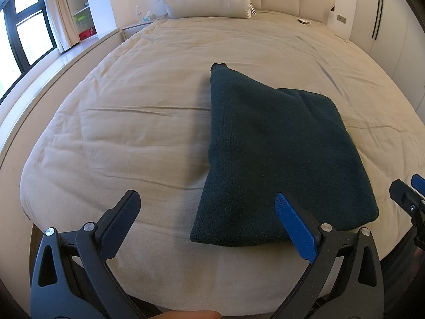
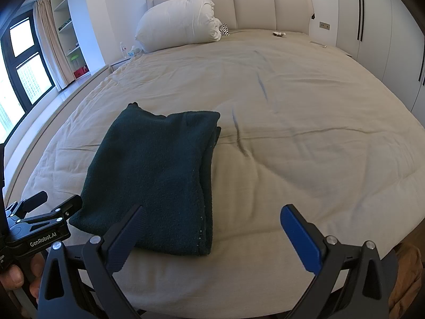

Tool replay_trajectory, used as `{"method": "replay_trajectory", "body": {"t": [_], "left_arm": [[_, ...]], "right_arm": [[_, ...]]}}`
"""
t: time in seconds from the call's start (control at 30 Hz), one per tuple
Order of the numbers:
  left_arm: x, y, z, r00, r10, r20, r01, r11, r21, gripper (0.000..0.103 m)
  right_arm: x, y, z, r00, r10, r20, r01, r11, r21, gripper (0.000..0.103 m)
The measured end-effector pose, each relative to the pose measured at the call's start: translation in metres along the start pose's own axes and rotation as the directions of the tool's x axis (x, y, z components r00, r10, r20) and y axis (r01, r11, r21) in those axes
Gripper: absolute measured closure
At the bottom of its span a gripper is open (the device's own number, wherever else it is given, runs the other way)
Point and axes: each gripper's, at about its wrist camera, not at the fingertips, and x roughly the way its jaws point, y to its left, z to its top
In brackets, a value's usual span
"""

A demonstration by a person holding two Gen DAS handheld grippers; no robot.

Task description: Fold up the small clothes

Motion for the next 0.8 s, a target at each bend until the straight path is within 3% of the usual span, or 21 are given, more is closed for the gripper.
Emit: {"method": "replay_trajectory", "body": {"t": [0.8], "left_arm": [[-0.0025, 0.0024, -0.0058, 1.000, -0.006, -0.007, 0.006, 1.000, 0.000, 0.000]], "right_arm": [[-0.0047, 0.0057, -0.0095, 1.000, 0.007, -0.006, -0.007, 1.000, 0.003, 0.000]]}}
